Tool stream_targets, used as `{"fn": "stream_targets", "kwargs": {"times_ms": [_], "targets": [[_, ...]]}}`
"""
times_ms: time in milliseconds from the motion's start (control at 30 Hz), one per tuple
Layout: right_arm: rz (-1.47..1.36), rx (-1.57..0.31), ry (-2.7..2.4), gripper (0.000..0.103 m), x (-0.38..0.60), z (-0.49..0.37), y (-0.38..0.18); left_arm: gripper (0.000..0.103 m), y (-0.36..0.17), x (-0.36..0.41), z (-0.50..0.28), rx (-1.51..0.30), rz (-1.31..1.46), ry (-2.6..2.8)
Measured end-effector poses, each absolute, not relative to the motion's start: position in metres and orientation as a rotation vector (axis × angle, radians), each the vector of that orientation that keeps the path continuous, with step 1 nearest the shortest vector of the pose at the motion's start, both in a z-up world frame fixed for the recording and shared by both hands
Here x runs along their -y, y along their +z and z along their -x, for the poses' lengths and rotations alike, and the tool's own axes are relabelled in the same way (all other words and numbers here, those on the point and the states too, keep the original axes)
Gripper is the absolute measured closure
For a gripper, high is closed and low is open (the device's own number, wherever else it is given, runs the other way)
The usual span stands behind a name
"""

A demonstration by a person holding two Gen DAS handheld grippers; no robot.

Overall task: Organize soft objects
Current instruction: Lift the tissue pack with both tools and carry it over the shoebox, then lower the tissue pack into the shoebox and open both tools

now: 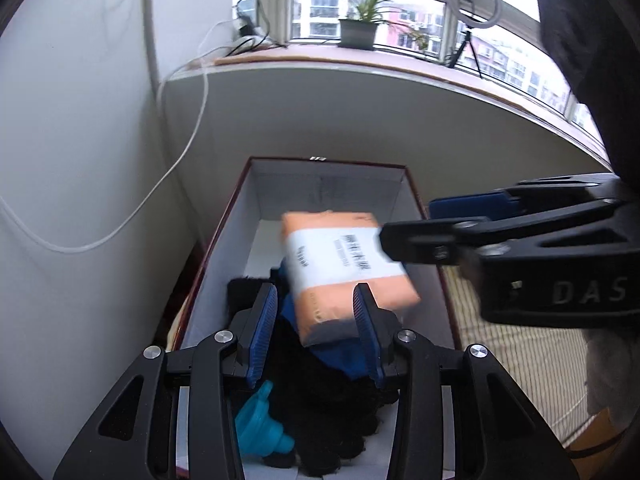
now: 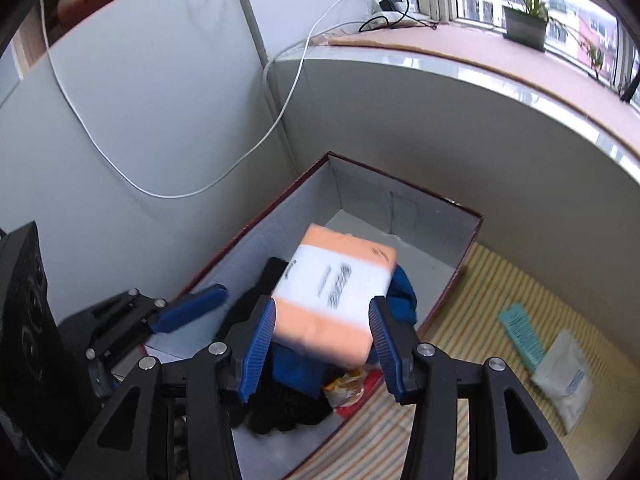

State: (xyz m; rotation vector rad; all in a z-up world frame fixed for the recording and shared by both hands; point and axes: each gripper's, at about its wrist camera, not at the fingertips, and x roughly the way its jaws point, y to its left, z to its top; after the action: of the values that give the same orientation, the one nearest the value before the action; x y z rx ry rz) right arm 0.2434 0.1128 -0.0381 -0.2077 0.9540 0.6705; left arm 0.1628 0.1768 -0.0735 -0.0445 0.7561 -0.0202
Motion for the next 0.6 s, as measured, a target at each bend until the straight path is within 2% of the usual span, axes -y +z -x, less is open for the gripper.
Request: {"fn": "stream_targets", "kwargs": {"times_ms": [33, 100, 200, 500, 600], "targets": [[0.227, -0.941, 0.657, 0.055, -0.112, -0.242, -0.037, 0.065, -0.074, -0.178, -0.16, -0.756, 0.047, -0.012], [0.263, -0.909, 0.633, 0.044, -0.11, -0.236, -0.035, 0.065, -0.074, -0.181, -0.155, -0.754, 0.055, 0.004], [0.306, -0.849, 0.6, 0.037, -0.1, -0.225, -0.031, 0.065, -0.072, -0.186, -0.145, -0.753, 0.087, 0.025], [0.34, -0.8, 0.515, 0.032, -0.031, -0.199, -0.032, 0.064, -0.055, -0.157, -0.129, -0.729, 0.127, -0.02], [0.312, -0.806, 0.475, 0.032, 0.002, -0.194, -0.034, 0.06, -0.052, -0.129, -0.128, -0.72, 0.101, -0.072]]}}
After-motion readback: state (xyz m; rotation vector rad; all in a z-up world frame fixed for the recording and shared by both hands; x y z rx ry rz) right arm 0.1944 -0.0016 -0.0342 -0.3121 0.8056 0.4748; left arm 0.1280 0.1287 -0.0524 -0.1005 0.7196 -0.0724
